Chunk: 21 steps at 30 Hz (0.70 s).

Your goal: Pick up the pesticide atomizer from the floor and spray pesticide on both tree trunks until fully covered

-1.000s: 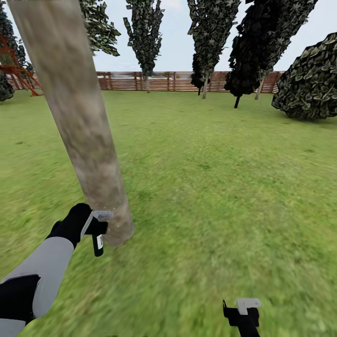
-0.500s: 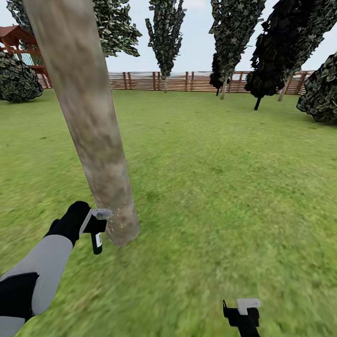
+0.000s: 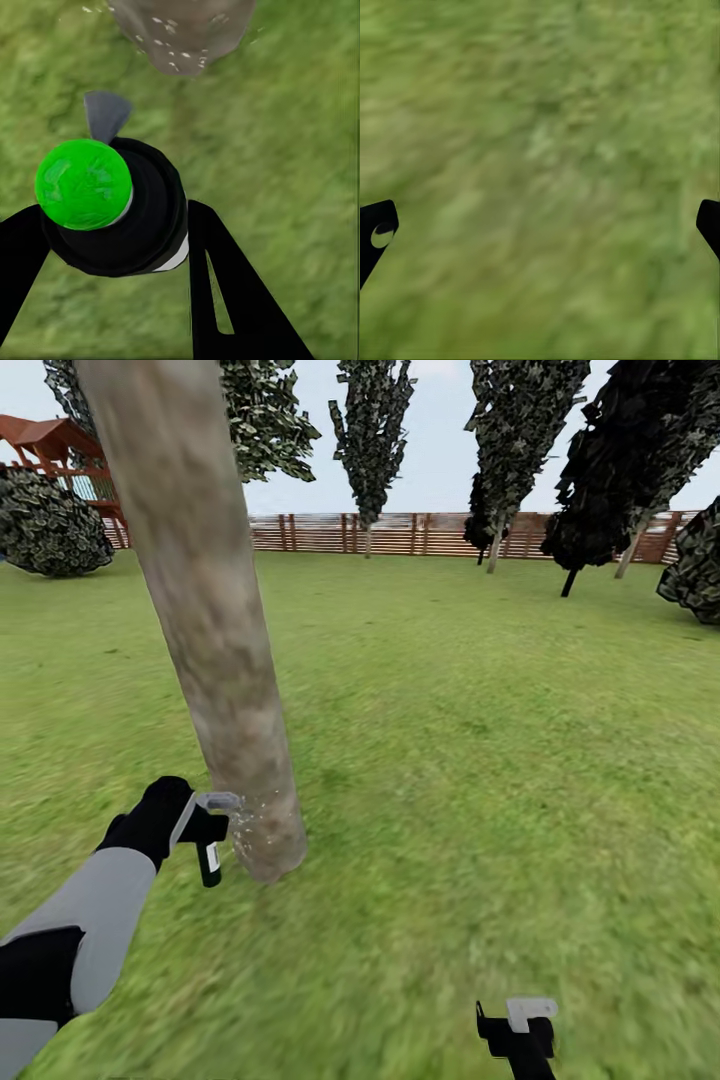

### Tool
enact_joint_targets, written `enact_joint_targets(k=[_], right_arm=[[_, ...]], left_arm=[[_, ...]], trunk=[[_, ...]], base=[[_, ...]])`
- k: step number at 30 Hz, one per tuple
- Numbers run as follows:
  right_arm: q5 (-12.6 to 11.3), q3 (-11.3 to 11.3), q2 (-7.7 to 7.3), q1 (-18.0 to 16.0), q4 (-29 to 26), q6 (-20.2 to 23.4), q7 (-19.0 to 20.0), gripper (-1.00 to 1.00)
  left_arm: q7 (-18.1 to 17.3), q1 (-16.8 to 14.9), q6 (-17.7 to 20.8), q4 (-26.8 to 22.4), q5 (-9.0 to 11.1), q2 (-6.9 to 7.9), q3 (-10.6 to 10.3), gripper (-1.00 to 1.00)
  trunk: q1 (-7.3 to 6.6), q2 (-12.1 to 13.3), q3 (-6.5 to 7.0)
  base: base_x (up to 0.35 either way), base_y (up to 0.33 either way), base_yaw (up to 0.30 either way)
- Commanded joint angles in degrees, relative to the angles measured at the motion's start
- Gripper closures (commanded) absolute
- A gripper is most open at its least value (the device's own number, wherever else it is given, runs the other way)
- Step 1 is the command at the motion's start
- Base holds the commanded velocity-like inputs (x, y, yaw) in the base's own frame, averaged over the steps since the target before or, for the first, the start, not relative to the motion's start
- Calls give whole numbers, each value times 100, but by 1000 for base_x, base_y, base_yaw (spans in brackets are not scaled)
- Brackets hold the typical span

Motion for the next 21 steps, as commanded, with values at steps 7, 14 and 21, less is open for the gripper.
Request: enact_joint_targets(k=[7, 14, 21], right_arm=[[-40, 41, -9, -1, -2, -10, -26, -100], [-40, 41, -9, -1, -2, -6, -26, -100], [-40, 49, -4, -1, -2, -8, -27, -100]], left_arm=[[-51, 11, 18, -7, -59, -25, -11, 100], [-51, 20, 18, -7, -65, -25, -3, 100], [-18, 86, -42, 70, -82, 80, 33, 100]], trunk=[[0, -2, -5], [0, -2, -5], [0, -2, -5]], base=[[30, -265, 19], [0, -277, 0], [27, -277, 90]])
